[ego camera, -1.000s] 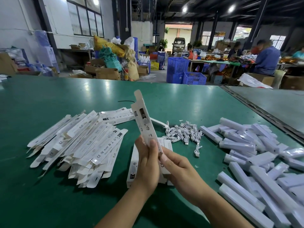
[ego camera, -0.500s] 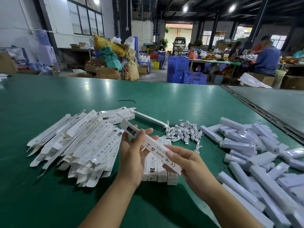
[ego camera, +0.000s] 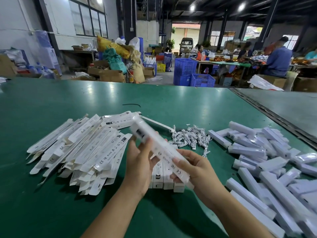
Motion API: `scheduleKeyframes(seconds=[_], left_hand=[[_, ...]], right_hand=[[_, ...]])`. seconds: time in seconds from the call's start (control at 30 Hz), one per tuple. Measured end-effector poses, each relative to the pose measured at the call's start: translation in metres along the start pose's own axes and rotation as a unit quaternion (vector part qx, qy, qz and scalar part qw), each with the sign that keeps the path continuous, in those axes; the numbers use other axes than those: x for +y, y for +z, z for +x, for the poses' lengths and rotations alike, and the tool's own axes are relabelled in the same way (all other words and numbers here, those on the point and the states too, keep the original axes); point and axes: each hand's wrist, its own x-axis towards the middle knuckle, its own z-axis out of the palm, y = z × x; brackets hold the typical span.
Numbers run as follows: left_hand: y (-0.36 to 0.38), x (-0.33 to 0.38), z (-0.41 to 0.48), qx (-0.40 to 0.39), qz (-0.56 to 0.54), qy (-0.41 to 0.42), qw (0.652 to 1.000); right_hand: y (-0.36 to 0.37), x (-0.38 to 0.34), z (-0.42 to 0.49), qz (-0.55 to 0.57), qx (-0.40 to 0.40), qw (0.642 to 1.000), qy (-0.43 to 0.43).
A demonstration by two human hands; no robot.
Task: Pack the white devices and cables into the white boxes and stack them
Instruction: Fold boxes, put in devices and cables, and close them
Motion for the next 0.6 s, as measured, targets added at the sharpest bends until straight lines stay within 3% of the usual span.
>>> scheduleKeyframes(seconds=[0.13, 0.3, 0.4, 0.6], left_hand=[[-0.003, -0.008, -0.005, -0.030, 0.141, 0.036, 0.989], [0.000, -0.021, -0.018, -0.156, 0.352, 0.111, 0.916], [0.001, -0.021, -0.021, -0.161, 0.386, 0.146, 0.897], [0.001, -0.016, -0.020, -0.161, 0.380, 0.150, 0.899]], right_hand=[[-0.001, -0.005, 0.000, 0.006, 0.043, 0.998, -0.038], [-0.002, -0.007, 0.000, 0.028, 0.059, 0.997, -0.041], [0.000, -0.005, -0.001, 0.031, 0.053, 0.997, -0.042], [-0.002, -0.002, -0.001, 0.038, 0.036, 0.998, -0.040]])
